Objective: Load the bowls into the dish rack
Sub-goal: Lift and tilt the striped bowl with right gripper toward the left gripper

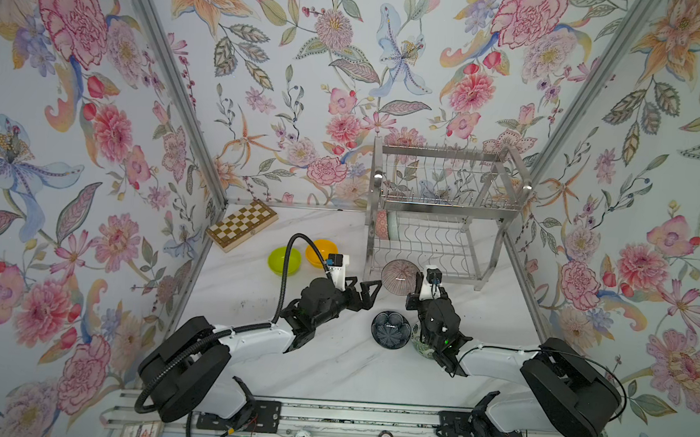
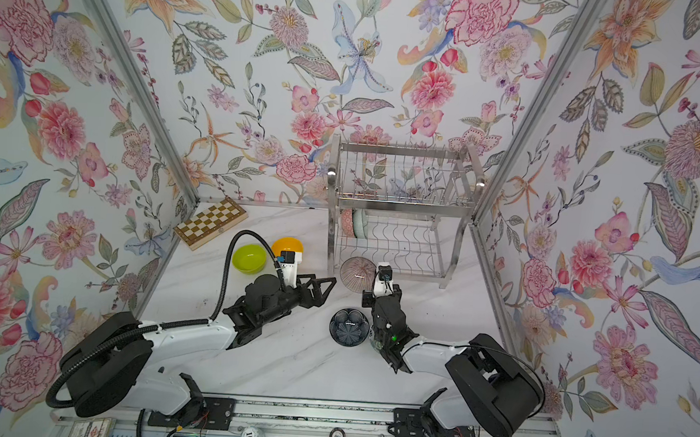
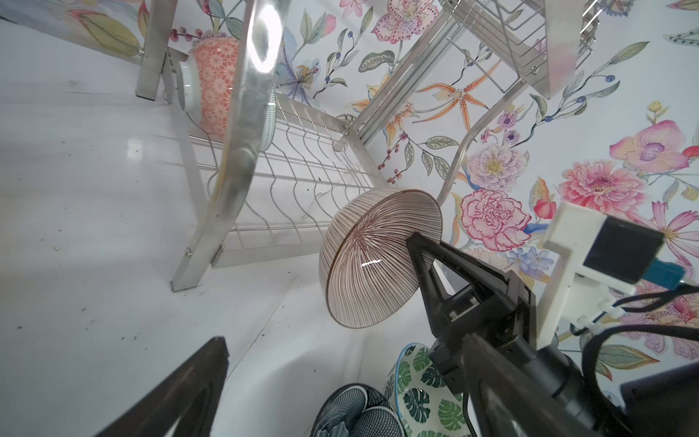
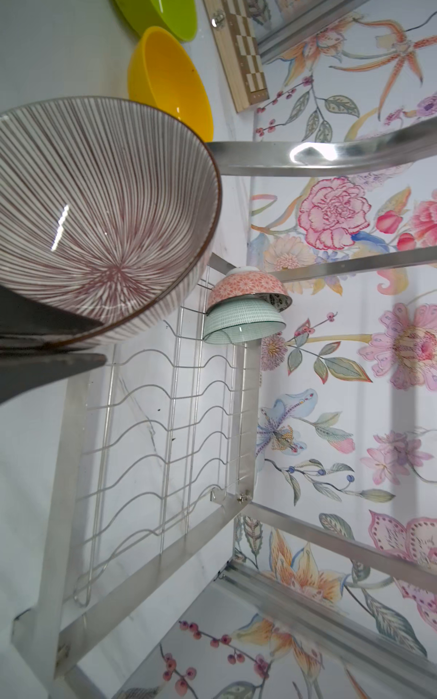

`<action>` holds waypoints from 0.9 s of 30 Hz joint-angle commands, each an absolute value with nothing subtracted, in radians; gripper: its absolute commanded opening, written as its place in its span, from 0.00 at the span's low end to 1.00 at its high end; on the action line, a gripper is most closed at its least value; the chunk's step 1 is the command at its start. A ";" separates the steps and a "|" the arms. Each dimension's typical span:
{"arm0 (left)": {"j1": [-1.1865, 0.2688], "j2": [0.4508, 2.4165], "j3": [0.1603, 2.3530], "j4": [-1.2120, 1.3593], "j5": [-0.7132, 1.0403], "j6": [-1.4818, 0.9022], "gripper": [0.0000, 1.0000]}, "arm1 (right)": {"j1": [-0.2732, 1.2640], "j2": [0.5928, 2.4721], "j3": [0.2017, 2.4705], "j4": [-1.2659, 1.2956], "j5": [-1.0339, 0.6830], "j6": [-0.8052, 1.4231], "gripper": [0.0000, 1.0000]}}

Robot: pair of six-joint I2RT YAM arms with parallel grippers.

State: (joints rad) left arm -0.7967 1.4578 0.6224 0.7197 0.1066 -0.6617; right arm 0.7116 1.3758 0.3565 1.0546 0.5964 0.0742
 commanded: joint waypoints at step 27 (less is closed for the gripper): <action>-0.874 1.613 0.779 0.731 -0.125 -0.568 0.73 | 0.733 1.346 0.379 1.137 0.599 0.081 0.00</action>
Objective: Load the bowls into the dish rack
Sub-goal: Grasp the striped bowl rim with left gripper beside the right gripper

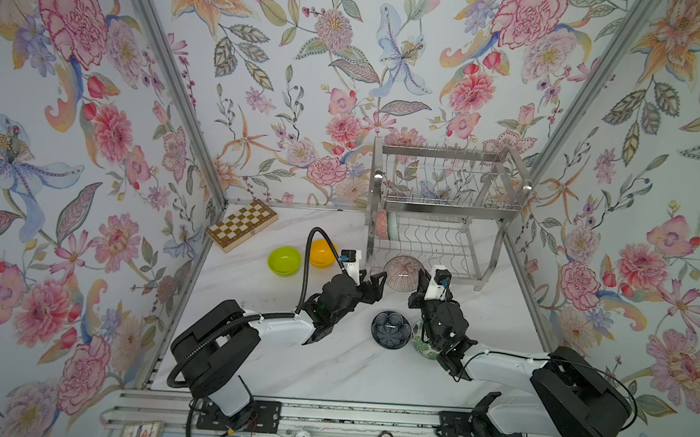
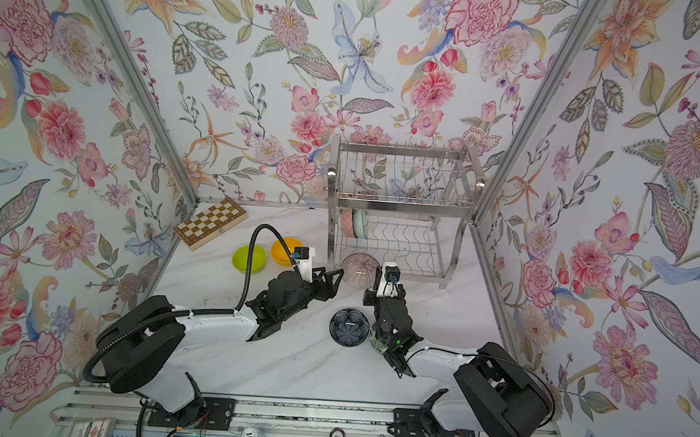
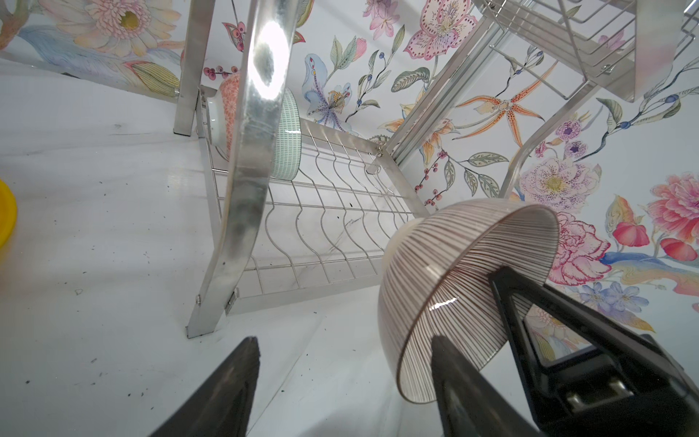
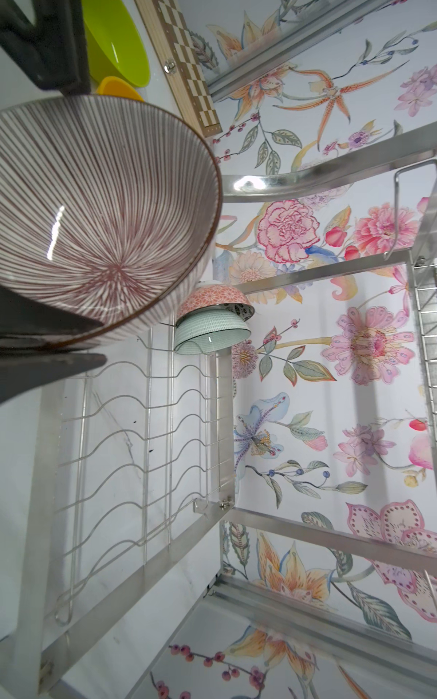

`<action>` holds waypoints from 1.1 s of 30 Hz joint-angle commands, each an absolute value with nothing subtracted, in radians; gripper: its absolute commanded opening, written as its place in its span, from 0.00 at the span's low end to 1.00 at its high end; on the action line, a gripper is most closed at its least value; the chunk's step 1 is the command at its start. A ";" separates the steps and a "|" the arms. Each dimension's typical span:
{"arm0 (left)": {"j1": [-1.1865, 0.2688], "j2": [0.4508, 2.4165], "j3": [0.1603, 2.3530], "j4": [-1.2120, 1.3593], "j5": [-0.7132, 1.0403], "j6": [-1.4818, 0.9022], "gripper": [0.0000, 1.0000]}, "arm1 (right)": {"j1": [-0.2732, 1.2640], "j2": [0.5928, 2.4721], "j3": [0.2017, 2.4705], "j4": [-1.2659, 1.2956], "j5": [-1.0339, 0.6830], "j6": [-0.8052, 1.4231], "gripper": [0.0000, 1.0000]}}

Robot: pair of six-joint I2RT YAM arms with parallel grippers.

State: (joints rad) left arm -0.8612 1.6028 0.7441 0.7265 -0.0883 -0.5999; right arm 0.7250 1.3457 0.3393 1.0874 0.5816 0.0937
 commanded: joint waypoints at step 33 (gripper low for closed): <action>-0.887 1.657 0.814 0.725 -0.194 -0.569 0.00 | 0.775 1.323 0.400 1.080 0.473 0.052 0.25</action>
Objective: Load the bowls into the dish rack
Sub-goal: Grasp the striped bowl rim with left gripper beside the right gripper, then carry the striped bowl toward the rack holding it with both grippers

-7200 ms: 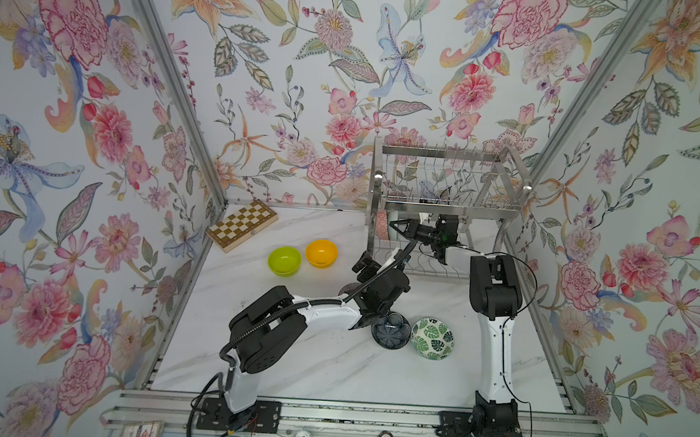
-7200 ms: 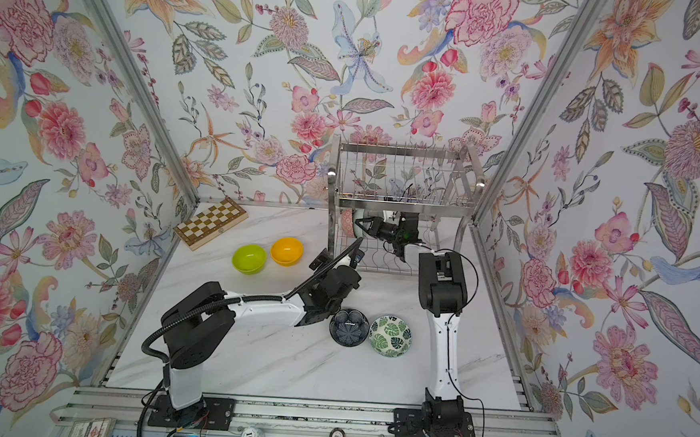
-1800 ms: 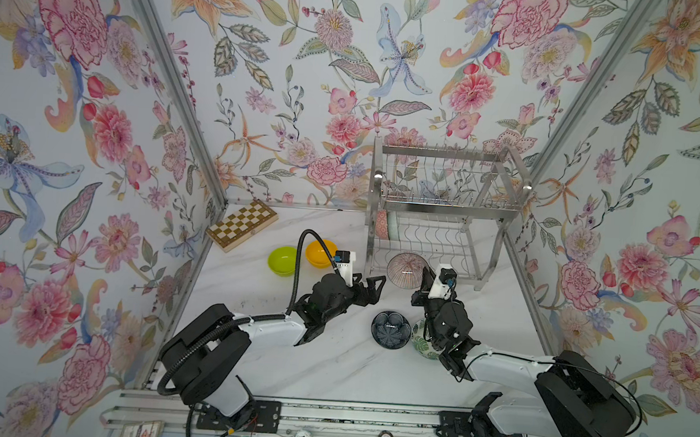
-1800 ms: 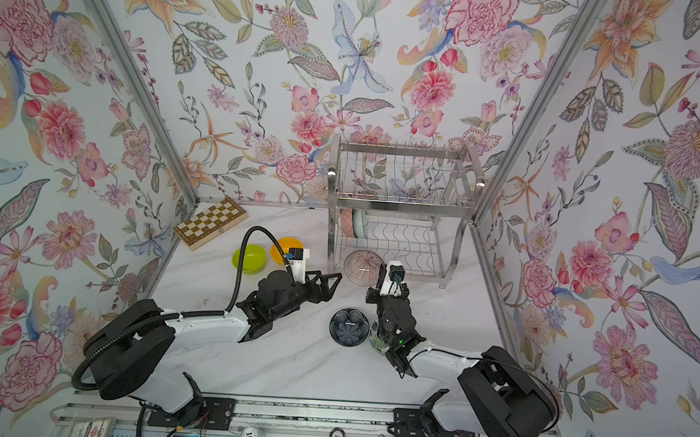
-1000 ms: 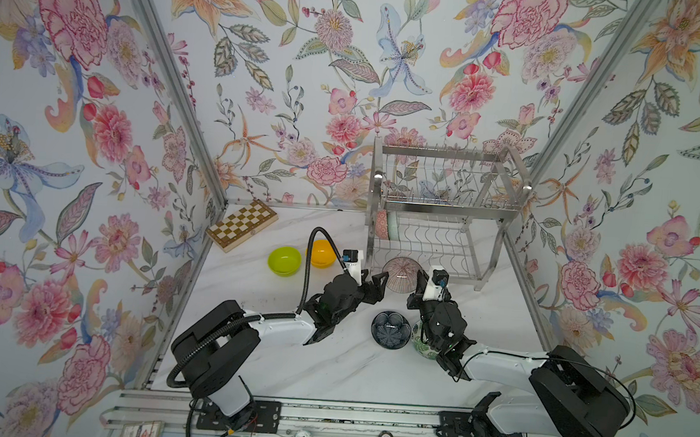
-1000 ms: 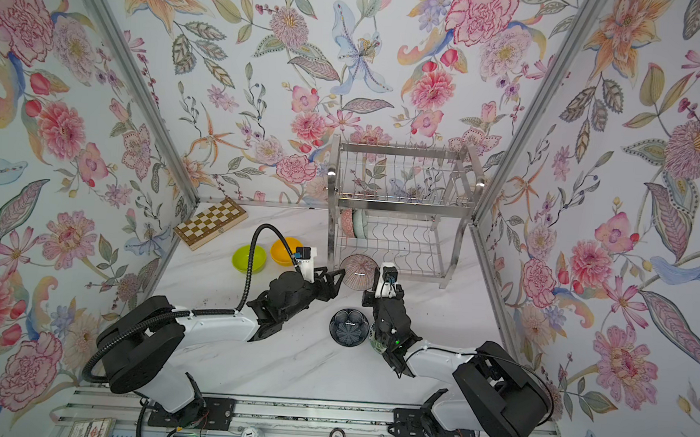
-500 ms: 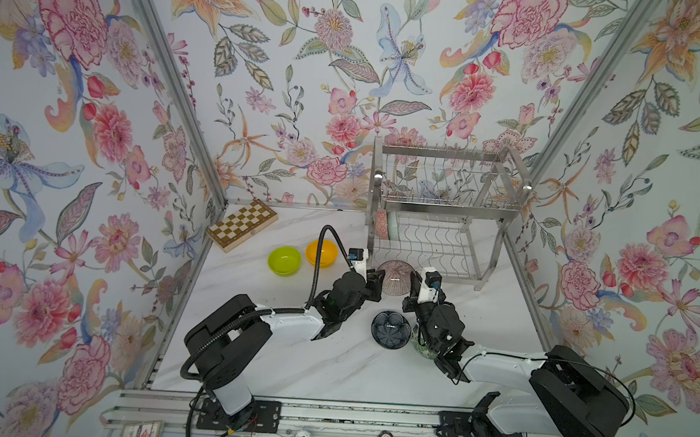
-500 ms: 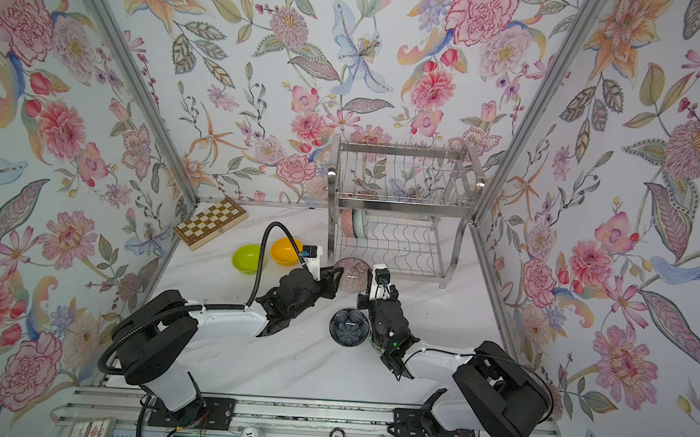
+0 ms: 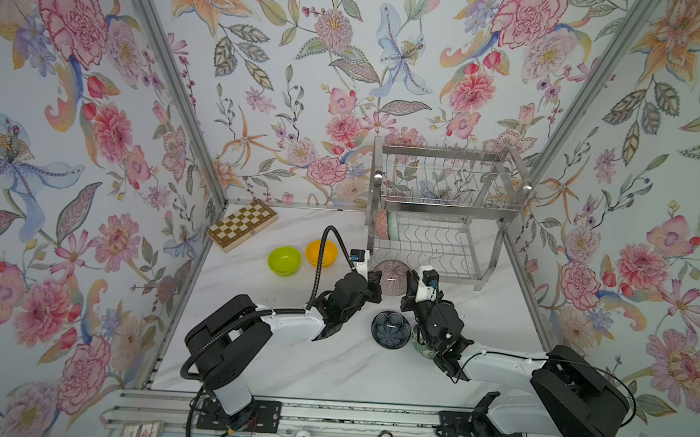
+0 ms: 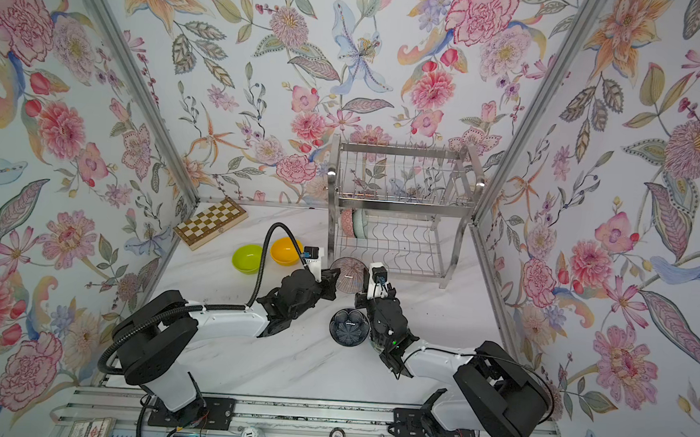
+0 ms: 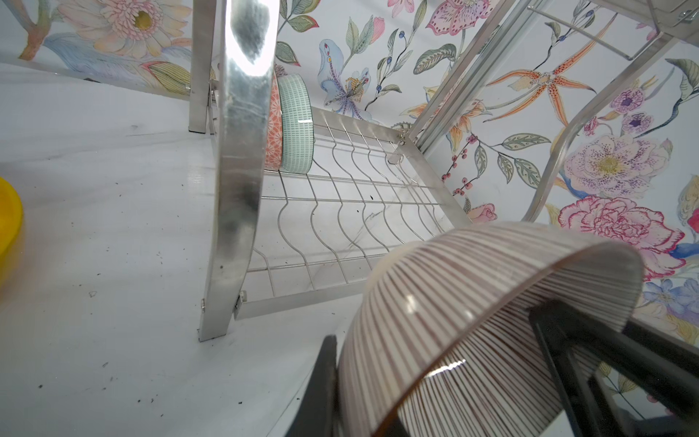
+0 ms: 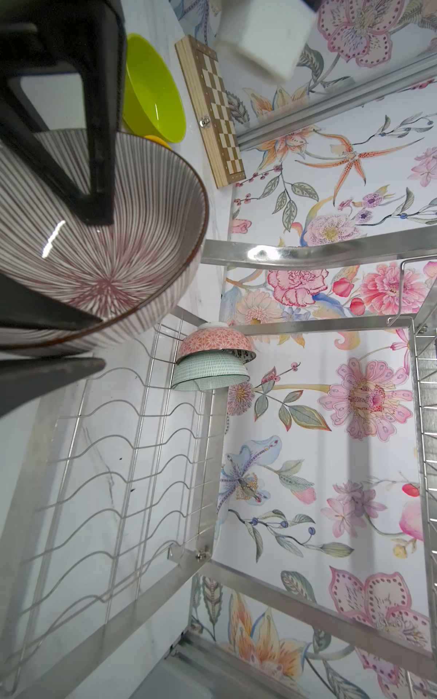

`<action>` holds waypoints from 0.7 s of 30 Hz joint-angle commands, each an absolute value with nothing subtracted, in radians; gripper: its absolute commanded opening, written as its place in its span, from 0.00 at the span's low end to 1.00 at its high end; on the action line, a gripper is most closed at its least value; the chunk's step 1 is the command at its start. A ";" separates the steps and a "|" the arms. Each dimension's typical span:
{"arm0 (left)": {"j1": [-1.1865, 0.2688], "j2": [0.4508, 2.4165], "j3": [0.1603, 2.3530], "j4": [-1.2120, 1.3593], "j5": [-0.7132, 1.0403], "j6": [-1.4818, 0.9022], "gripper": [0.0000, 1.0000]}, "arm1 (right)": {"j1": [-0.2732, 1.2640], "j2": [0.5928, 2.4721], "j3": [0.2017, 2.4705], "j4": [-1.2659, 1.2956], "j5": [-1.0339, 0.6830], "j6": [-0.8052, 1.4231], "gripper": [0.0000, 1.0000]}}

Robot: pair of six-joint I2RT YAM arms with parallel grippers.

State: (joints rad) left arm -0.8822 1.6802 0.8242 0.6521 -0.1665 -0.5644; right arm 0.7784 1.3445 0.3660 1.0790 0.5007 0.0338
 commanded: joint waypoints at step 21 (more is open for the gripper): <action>-0.983 1.763 0.924 1.064 -0.757 0.059 0.00 | 0.449 1.043 0.676 0.233 0.287 0.927 0.99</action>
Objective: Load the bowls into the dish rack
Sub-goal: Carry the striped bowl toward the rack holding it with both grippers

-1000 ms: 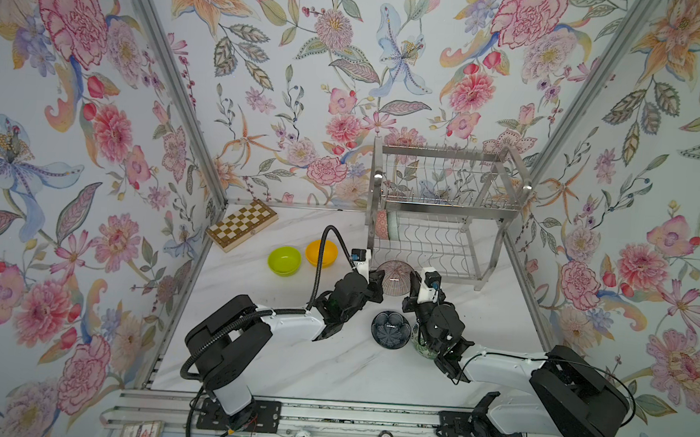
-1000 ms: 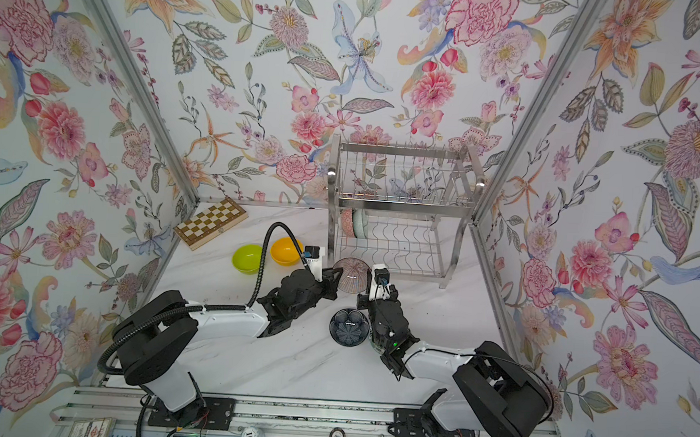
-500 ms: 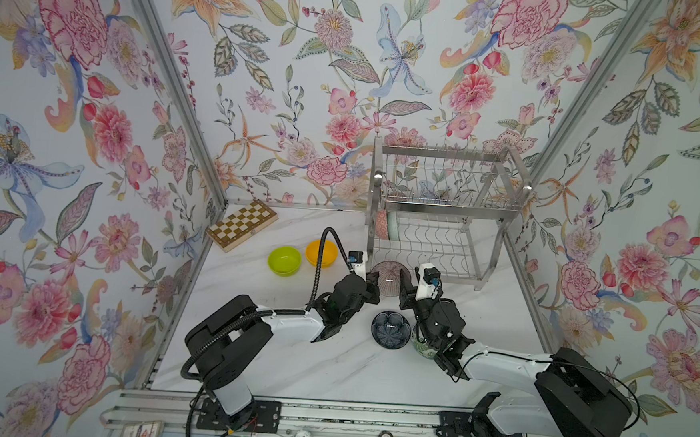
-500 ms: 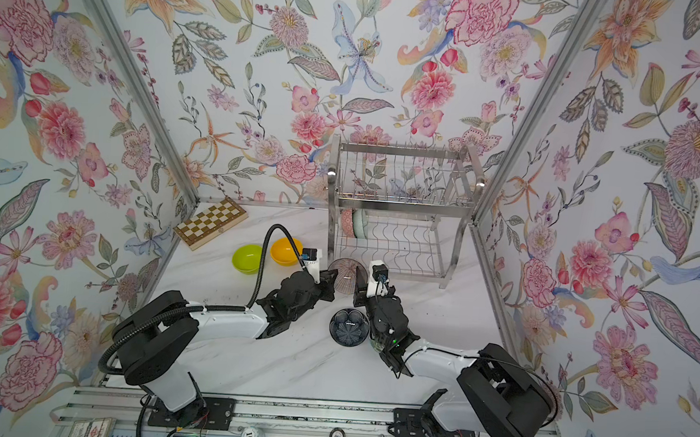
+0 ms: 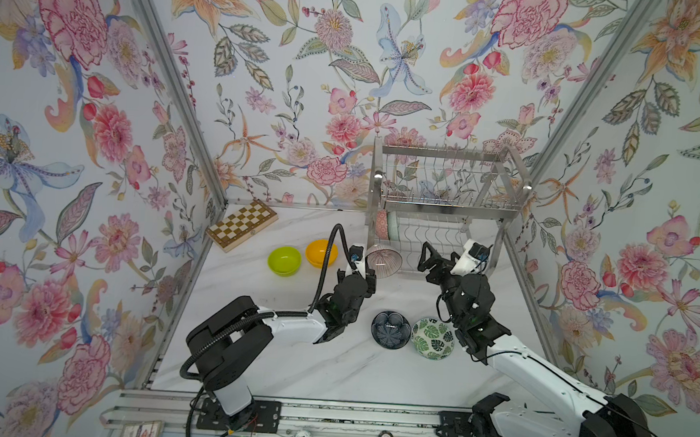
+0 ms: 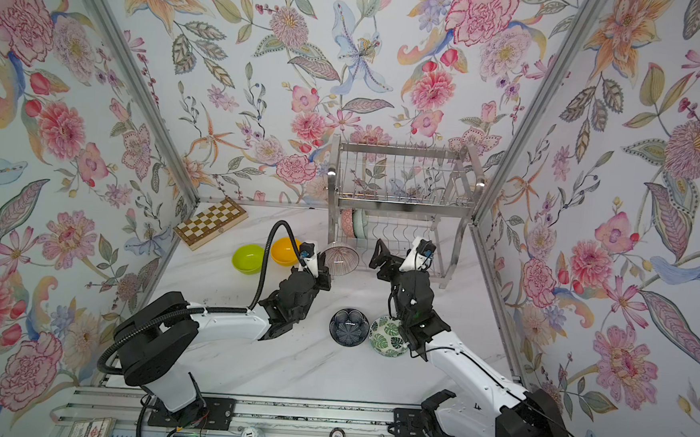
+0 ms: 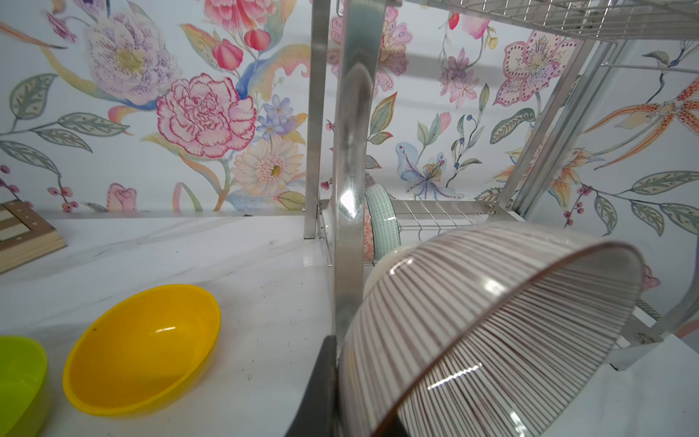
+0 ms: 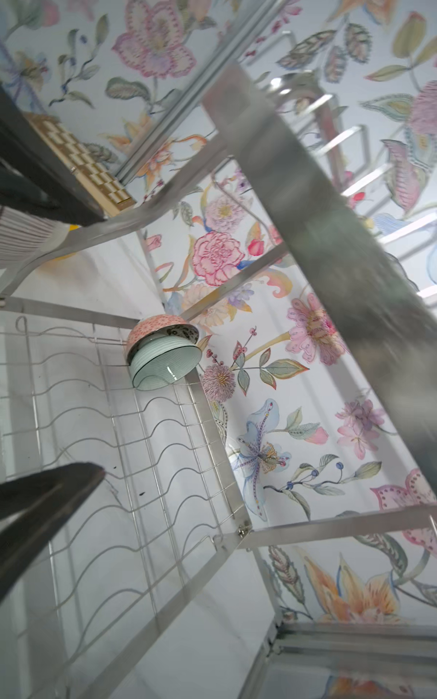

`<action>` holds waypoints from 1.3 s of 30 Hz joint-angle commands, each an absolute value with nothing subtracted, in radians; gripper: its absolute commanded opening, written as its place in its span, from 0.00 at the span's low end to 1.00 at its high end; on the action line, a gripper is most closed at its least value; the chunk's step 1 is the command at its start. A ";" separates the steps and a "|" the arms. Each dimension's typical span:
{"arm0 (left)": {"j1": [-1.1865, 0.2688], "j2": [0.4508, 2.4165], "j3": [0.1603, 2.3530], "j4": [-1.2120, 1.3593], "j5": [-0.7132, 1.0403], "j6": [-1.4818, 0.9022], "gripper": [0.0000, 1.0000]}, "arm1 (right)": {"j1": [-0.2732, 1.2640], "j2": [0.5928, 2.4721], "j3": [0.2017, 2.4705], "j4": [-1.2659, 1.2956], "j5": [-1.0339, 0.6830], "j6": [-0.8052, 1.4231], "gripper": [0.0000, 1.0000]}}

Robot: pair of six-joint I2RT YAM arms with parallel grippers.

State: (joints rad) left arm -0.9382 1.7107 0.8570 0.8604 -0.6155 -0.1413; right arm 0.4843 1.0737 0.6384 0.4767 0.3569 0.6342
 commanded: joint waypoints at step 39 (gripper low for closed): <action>-1.066 2.054 1.132 1.367 -0.864 0.497 0.00 | 0.543 1.228 0.573 0.873 0.161 1.975 0.57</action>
State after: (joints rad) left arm -1.0672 2.0510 1.0966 1.3071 -0.8719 0.5079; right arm 0.5316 1.2106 0.5606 0.7979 0.1432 1.9343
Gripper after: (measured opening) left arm 0.113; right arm 0.576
